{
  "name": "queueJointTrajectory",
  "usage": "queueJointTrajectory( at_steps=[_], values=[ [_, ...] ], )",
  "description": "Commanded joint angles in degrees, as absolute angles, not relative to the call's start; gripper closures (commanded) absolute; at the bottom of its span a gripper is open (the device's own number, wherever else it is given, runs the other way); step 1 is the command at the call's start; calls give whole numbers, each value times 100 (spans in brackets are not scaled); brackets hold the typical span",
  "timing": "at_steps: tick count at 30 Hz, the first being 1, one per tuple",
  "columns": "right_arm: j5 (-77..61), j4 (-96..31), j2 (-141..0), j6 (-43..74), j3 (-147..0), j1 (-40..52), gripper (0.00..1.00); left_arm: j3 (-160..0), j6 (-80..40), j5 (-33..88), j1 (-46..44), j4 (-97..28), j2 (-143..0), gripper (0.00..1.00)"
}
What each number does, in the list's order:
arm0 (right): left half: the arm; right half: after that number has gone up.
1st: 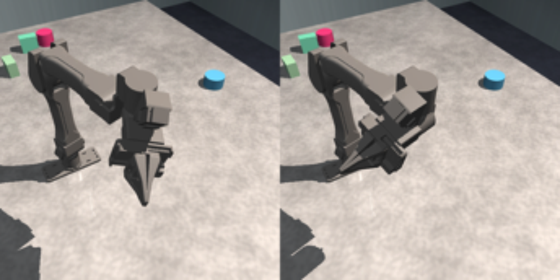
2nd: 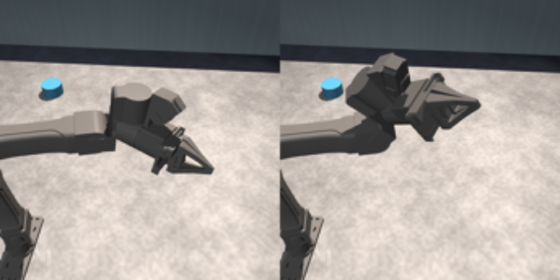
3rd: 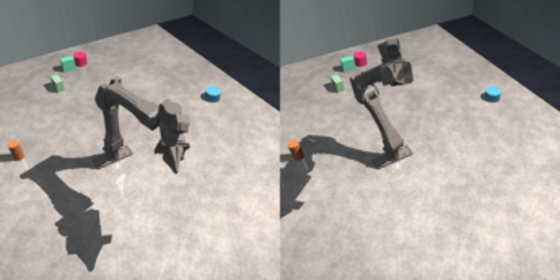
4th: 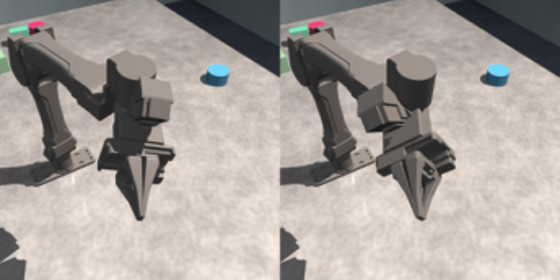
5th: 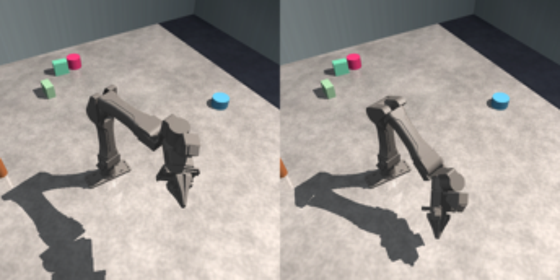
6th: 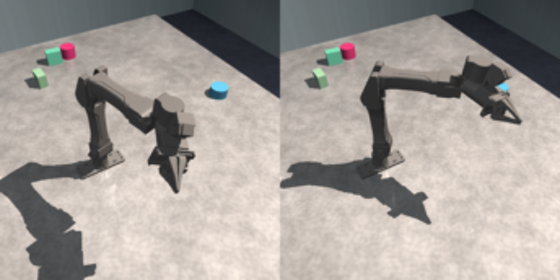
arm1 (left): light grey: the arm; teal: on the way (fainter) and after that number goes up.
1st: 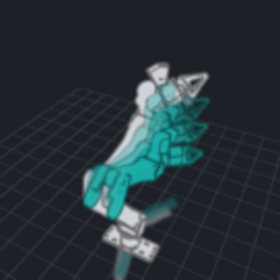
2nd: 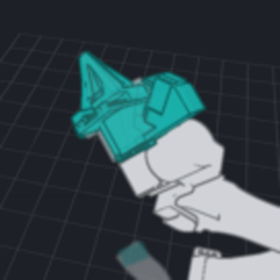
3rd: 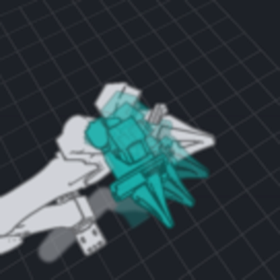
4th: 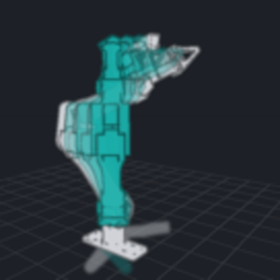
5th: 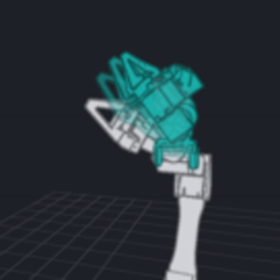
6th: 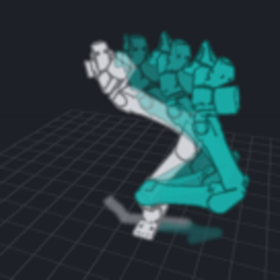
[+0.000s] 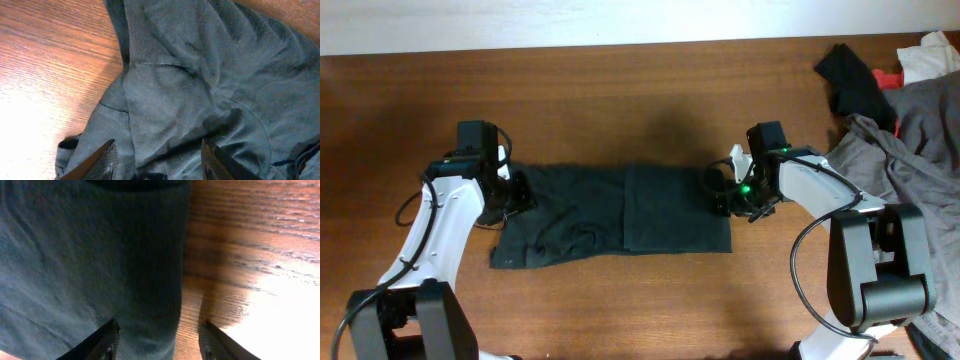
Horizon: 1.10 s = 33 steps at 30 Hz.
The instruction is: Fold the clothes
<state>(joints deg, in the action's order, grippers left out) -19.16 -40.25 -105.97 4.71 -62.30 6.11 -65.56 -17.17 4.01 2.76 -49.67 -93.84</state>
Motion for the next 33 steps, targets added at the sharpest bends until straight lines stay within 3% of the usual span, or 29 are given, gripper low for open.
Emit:
queueJointTrajectory(
  at_steps=[1, 2, 5, 10, 19, 33],
  values=[
    [-2016, -3977, -10591, 491, -6128, 639, 50, -6632, -1732, 362, 316, -4954, -9314, 46],
    [-2014, -3966, -10591, 491, -6128, 639, 61, -6632, -1732, 360, 316, -4954, -9314, 46],
    [-2014, -3940, -10591, 491, -6128, 639, 82, -6632, -1732, 362, 316, -4954, -9314, 46],
    [-2012, -3966, -10591, 489, -6128, 639, 95, -6632, -1734, 364, 314, -4954, -9314, 46],
    [-1205, -4075, -10589, 489, -6130, 526, 96, -6632, -1732, 381, 316, -5072, -9286, 46],
    [-1173, -4622, -10589, 397, -6528, -755, 96, -7006, -1732, 381, 316, -5194, -8477, 46]
  ],
)
